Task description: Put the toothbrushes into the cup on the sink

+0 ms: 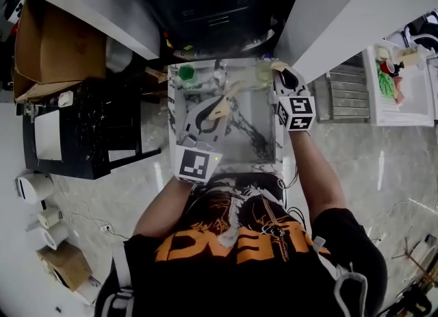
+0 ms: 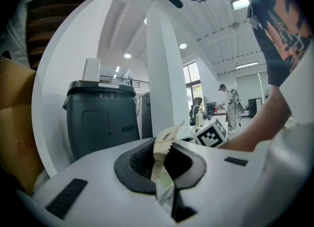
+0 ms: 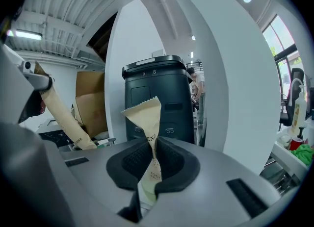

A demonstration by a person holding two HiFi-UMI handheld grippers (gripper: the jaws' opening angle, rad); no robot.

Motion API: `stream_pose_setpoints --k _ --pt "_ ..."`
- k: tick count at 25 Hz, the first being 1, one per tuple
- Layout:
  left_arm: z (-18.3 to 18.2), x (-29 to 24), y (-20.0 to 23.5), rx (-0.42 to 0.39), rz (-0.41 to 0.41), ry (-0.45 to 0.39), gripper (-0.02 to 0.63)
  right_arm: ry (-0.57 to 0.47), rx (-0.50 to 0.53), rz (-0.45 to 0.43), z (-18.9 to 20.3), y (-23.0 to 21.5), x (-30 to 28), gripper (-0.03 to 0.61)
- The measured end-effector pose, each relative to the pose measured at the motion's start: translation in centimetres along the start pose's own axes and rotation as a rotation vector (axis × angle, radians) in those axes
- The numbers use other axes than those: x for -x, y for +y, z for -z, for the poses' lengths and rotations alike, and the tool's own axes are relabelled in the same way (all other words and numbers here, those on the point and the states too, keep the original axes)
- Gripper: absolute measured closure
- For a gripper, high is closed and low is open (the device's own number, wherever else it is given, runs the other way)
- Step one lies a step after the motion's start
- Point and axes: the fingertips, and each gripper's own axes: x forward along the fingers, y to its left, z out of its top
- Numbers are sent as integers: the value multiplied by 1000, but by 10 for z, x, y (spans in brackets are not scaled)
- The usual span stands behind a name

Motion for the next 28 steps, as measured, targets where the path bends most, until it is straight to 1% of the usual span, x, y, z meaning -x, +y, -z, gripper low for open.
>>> stream_pose_setpoints --k 7,13,20,21,23,24,26,28 --pt "-2 7 -2 7 -18 3 572 65 0 -18 36 -5 -22 540" --pt "0 21 -1 10 -38 15 572 109 11 1 66 -5 -28 540" --pt "-1 36 3 18 -58 18 572 113 18 15 74 -4 -30 530" --pt "-1 38 3 22 -63 18 572 111 16 9 74 -3 -30 518" --pt "-2 42 5 20 -67 14 572 108 12 -3 74 0 -30 444" --pt "-3 44 5 16 -65 11 572 109 11 -6 75 2 -29 419" --pt "-3 47 4 11 -61 9 572 111 12 -8 76 4 -26 377" --pt "-3 50 5 5 -58 9 572 108 15 -6 75 6 -23 355"
